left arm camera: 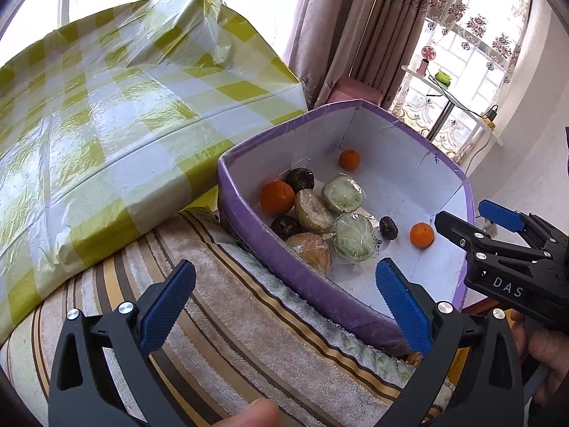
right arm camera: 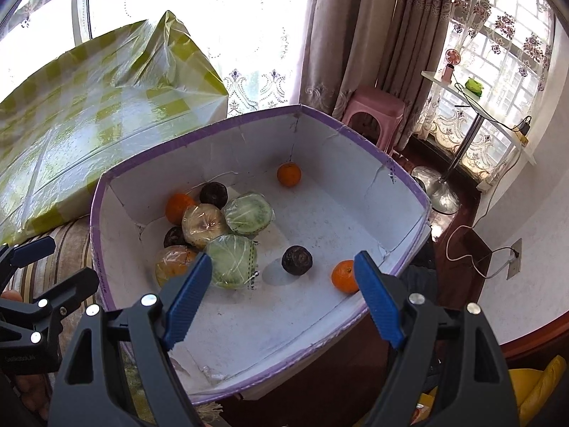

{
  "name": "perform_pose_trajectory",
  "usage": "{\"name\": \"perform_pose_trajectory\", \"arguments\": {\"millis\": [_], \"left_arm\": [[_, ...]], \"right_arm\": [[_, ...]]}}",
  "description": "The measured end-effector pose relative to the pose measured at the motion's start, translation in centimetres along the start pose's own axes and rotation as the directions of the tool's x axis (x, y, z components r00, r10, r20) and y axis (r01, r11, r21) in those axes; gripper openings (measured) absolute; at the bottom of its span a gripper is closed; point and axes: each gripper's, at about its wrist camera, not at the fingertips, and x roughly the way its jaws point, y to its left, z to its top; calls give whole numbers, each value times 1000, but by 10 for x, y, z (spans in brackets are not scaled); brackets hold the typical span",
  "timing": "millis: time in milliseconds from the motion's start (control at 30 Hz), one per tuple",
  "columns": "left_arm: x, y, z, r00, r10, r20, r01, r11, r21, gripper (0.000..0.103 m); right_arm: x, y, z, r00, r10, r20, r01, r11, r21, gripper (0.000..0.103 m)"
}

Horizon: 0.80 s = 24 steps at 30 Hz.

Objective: Organize fruits

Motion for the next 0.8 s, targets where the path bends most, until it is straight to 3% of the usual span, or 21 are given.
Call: {"name": "perform_pose_trajectory", "arguments": {"millis": [800], "left_arm": [[3,-3,-2,999,-28,-20,29,999,17,98]], "right_arm": [[1,0,-1,1000,2,-1,-2,1000,-2,82]]}}
